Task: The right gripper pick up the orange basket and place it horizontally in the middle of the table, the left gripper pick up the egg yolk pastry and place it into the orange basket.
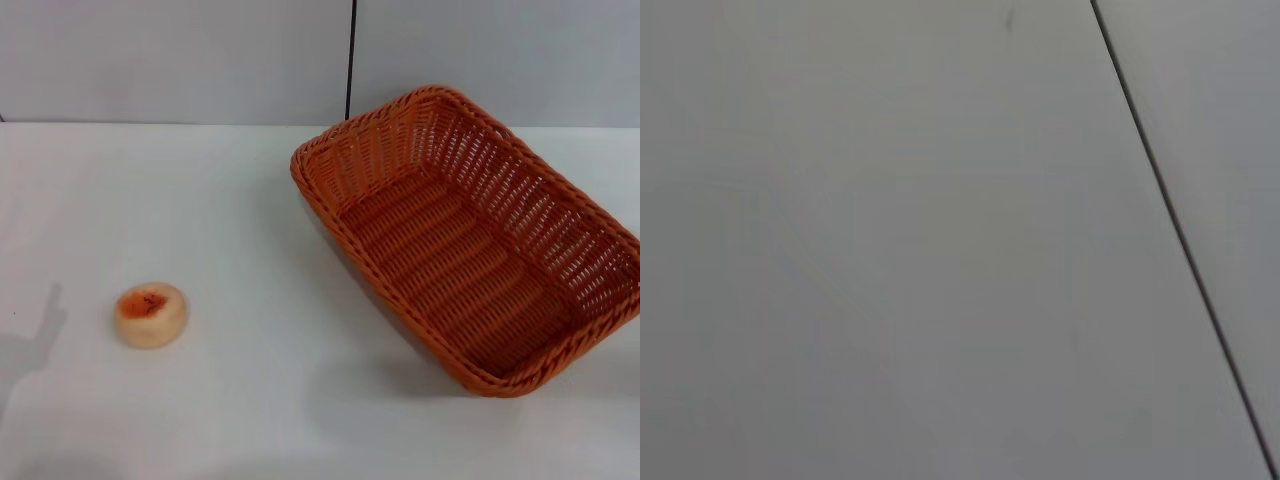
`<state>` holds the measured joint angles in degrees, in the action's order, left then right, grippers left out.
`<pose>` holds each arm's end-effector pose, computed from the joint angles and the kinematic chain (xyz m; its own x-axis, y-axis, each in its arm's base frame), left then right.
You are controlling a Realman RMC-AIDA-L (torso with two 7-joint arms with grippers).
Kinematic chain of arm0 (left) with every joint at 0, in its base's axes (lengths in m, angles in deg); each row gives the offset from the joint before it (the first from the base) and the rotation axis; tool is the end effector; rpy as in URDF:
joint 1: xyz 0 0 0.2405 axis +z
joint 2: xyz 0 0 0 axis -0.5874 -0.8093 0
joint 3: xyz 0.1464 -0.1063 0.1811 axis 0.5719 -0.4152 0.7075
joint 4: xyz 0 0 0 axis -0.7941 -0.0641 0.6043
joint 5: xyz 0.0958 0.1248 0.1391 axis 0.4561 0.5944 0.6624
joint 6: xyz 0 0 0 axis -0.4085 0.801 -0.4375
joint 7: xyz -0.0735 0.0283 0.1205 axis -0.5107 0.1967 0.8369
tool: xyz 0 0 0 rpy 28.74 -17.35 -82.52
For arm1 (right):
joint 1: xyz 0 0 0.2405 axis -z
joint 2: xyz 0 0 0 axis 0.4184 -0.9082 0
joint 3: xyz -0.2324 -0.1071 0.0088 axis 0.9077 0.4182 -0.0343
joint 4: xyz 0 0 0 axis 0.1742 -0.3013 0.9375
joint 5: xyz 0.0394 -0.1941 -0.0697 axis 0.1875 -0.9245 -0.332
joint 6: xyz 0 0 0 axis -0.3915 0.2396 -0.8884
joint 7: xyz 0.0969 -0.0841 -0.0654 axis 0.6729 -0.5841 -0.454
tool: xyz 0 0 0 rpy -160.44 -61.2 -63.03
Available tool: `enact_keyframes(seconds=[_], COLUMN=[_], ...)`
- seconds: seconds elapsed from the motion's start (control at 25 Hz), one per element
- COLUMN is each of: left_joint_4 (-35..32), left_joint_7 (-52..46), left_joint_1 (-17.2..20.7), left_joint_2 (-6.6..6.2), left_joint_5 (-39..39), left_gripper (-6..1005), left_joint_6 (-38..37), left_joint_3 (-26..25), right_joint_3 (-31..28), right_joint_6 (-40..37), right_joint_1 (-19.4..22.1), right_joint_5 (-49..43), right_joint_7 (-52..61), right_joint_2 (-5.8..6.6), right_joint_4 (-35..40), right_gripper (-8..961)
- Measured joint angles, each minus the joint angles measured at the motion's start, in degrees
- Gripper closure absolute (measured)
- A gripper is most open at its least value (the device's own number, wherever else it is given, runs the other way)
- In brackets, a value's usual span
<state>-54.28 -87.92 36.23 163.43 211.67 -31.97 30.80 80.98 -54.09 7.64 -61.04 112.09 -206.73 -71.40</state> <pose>-0.3734 0.1517 0.0037 0.5965 -0.1254 0.7927 0.7844 -0.1177 -0.6089 0.3596 0.2658 0.0498 0.4764 0.2052 -0.8550 -0.8352 -0.1981 -0.5130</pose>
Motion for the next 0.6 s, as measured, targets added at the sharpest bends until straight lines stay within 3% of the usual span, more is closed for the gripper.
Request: enact_keyframes(seconds=[0.16,0.2,0.24,0.28,0.32,0.36,0.4,0.44,0.48,0.56,0.6], left_joint_4=[-0.07,-0.07,-0.09,-0.09,-0.1,-0.09,-0.1,-0.09,-0.09,-0.08,-0.09], left_joint_7=[-0.02,-0.03,-0.03,-0.03,-0.04,-0.04,-0.04,-0.04,-0.04,-0.05,-0.04], left_joint_1=[0.01,0.01,0.01,0.01,0.01,-0.01,-0.02,-0.05,-0.05,0.0,0.03], left_joint_2=[-0.04,-0.04,-0.04,-0.04,-0.07,-0.08,-0.1,-0.12,-0.12,-0.12,-0.12], left_joint_5=[-0.01,-0.01,-0.01,-0.01,-0.01,0.0,-0.01,-0.01,-0.01,0.0,0.0], left_gripper=[198,198,198,198,198,198,198,198,198,198,198], left_joint_6=[0.19,0.23,0.27,0.27,0.32,0.32,0.33,0.35,0.35,0.39,0.33], left_joint_3=[-0.74,-0.82,-0.88,-0.88,-0.93,-0.93,-0.93,-0.94,-0.94,-0.94,-0.94], right_joint_3=[0.05,0.08,0.07,0.07,0.09,0.3,0.3,1.44,1.44,3.59,5.7], right_joint_6=[0.57,0.91,1.3,1.3,1.39,0.85,0.85,-0.57,-0.57,-2.42,-4.81], right_joint_1=[0.27,0.29,0.12,0.12,-0.08,-0.81,-0.81,-1.62,-1.62,-2.46,-3.6], right_joint_5=[-5.38,-7.93,-13.86,-13.86,-17.59,-25.46,-25.46,-31.99,-31.99,-37.63,-42.69], right_joint_7=[9.54,13.92,23.85,23.85,30.05,43.1,43.1,55.52,55.52,66.99,75.99], right_joint_2=[0.03,0.01,0.02,0.02,-0.01,0.01,0.01,0.21,0.21,0.54,1.26], right_joint_4=[6.0,8.79,16.18,16.18,20.5,30.84,30.84,40.24,40.24,49.95,58.1], right_gripper=[326,326,326,326,326,326,325,325,325,325,325])
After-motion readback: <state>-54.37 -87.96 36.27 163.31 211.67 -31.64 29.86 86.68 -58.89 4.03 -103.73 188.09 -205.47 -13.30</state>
